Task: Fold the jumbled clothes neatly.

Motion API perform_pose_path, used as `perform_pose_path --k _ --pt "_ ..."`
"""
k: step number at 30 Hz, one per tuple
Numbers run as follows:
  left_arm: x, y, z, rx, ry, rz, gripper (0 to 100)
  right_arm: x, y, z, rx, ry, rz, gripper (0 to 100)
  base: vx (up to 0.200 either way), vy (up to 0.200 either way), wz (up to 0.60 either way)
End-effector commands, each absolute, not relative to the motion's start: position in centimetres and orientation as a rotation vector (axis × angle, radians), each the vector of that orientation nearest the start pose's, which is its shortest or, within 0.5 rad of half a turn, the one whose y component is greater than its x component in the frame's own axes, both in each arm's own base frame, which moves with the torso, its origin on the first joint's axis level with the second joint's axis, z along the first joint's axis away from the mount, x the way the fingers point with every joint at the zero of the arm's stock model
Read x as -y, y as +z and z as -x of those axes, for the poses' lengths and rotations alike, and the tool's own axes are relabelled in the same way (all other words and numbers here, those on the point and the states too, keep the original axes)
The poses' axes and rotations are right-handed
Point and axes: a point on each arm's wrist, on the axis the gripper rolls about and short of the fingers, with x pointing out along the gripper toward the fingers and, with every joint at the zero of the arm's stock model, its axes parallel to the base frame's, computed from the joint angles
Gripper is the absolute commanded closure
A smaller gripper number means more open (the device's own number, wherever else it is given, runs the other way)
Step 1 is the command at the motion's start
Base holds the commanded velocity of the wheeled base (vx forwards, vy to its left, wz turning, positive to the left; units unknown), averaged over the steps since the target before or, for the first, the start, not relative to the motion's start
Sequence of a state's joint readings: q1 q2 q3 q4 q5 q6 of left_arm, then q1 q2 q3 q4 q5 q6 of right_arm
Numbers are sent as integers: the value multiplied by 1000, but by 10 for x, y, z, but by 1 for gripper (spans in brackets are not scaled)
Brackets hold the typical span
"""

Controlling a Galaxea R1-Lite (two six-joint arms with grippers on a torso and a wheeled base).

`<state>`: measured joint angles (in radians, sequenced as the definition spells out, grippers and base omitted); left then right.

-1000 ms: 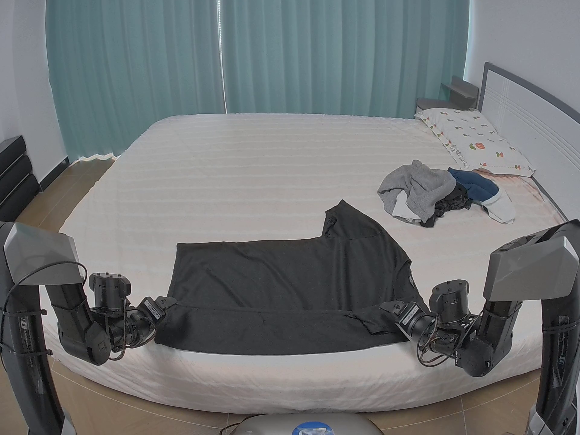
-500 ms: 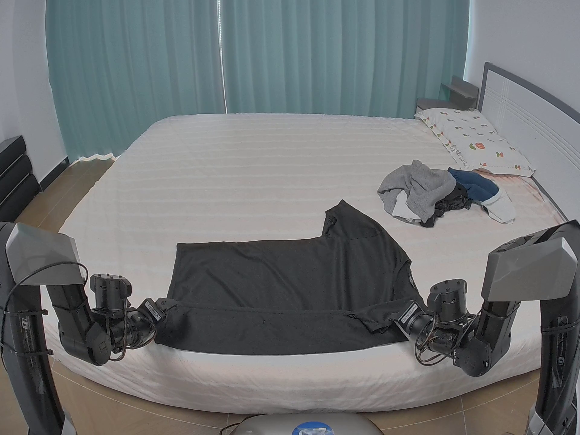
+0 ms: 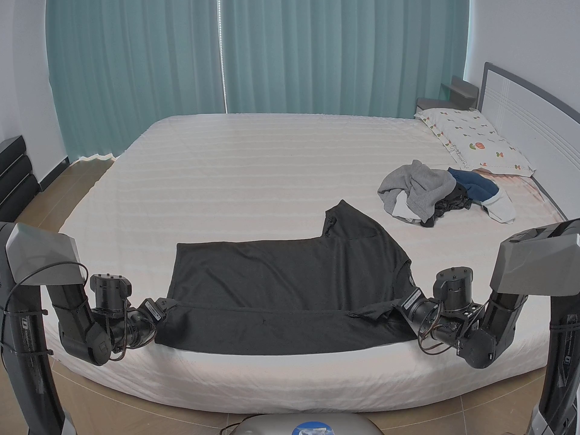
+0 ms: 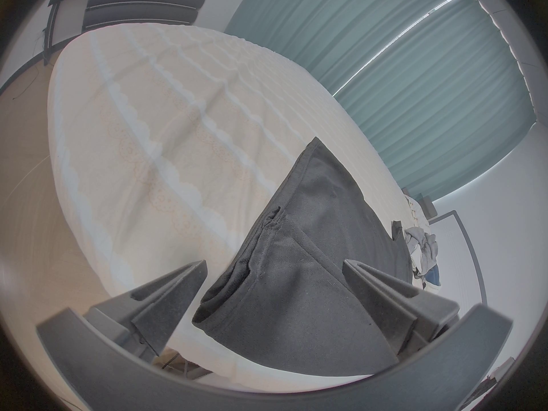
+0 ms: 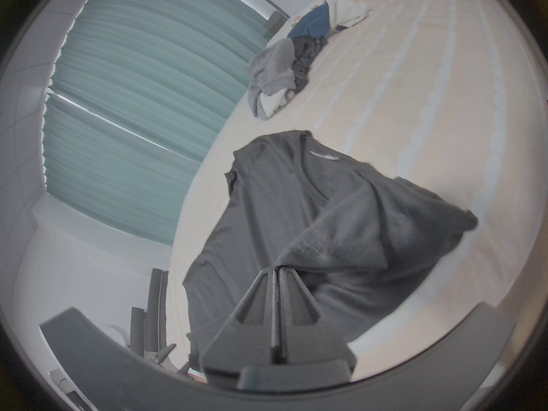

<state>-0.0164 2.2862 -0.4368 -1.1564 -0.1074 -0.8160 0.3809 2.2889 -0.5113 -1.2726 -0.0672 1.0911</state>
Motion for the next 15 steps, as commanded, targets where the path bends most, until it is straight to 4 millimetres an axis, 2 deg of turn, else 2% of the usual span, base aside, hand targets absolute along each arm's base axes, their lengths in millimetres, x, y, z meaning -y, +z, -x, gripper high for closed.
perform_pose_path --k 1,9,15 --pt "7 -28 -300 -702 170 814 0 -119 10 -315 -534 37 -974 100 0 0 0" --pt "7 -28 -300 -704 170 813 0 -117 -8 -289 -644 -7 -922 100 0 0 0" --pt "7 -28 -300 -704 171 814 0 -114 -17 -281 -686 -21 -865 100 0 0 0"
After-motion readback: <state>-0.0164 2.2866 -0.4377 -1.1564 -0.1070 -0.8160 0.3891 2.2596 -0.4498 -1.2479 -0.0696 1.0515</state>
